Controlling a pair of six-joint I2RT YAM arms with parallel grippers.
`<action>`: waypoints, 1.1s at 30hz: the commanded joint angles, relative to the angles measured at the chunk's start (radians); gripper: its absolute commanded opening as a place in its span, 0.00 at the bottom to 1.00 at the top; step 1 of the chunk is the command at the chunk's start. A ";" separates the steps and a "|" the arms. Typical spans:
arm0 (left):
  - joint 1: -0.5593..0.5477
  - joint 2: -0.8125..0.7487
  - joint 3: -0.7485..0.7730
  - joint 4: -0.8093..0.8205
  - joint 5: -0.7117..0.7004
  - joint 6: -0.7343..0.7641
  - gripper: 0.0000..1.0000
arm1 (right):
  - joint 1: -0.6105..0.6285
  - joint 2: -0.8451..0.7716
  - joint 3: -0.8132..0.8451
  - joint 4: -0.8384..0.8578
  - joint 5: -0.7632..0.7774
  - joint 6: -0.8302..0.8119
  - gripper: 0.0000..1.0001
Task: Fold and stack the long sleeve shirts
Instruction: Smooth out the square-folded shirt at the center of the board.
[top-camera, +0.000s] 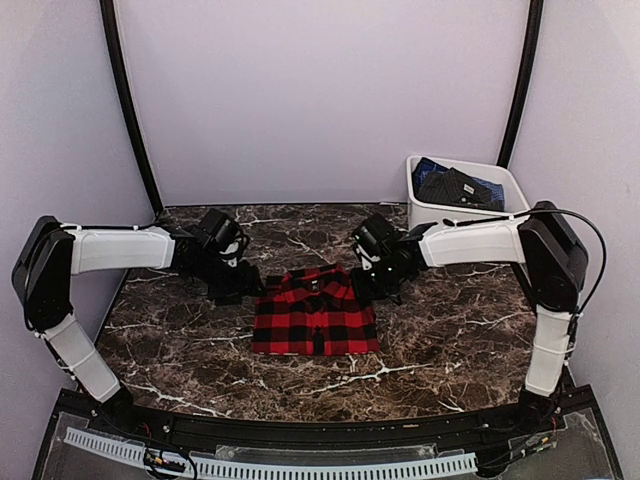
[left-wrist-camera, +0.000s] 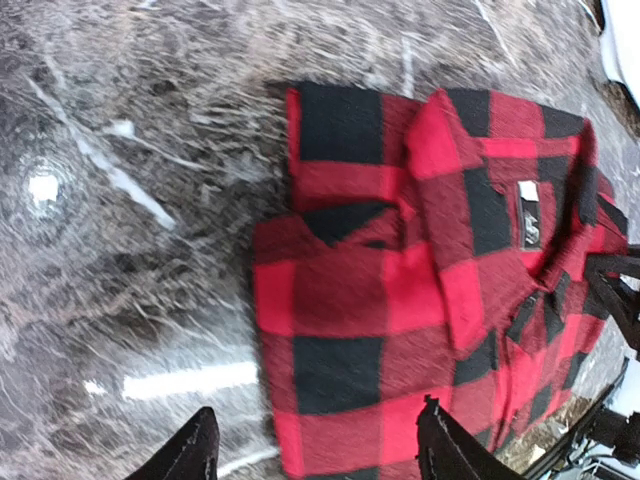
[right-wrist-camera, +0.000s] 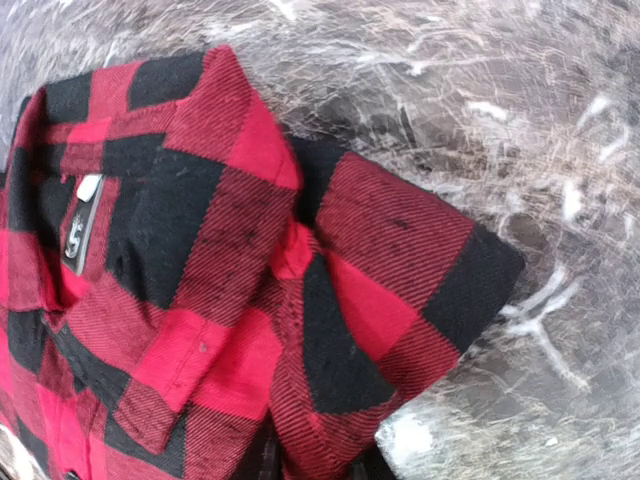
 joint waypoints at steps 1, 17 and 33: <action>0.020 0.022 0.016 0.021 -0.004 0.022 0.63 | -0.005 -0.021 -0.007 0.005 0.018 -0.017 0.28; 0.057 0.107 0.048 0.095 0.075 0.045 0.52 | 0.006 -0.116 0.031 -0.048 0.145 0.018 0.30; 0.058 0.099 0.048 0.076 0.080 0.055 0.51 | -0.056 0.012 -0.150 0.128 0.005 0.070 0.16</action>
